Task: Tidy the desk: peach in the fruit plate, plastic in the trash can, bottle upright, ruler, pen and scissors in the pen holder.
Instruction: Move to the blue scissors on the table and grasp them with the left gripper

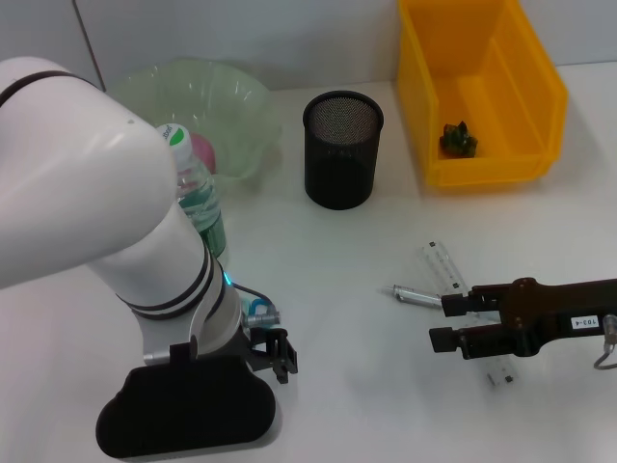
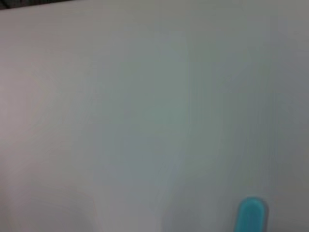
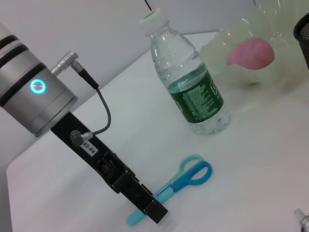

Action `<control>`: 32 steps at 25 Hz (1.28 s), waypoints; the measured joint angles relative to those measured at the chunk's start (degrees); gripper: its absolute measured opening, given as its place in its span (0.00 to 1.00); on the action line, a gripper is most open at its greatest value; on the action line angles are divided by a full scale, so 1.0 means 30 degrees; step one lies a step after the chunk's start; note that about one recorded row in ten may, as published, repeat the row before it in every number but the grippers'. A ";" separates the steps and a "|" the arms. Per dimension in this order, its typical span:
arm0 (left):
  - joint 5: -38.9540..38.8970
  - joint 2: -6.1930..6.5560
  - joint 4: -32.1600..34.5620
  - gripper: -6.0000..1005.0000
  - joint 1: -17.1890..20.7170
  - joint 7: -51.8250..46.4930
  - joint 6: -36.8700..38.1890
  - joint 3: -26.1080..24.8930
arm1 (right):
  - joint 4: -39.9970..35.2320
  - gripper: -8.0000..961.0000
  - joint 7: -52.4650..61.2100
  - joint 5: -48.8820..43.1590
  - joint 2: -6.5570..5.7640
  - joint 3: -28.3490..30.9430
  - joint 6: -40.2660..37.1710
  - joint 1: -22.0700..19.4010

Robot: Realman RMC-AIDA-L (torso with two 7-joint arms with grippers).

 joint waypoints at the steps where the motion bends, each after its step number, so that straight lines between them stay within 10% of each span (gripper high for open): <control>1: -0.0037 0.0001 -0.0048 0.77 -0.0007 0.0037 -0.0001 0.0000 | -0.0001 0.69 0.0000 0.0013 0.0008 -0.0007 0.0001 -0.0001; 15: -0.0102 0.0034 0.0009 0.64 0.0086 0.0060 0.0001 0.0021 | -0.0001 0.68 -0.0001 0.0086 0.0080 -0.0127 0.0001 -0.0006; 32: -0.0161 0.0034 -0.0582 0.23 -0.0293 -0.0018 -0.0068 -0.0116 | -0.0002 0.68 0.0065 0.0092 0.0075 -0.0115 0.0000 0.0180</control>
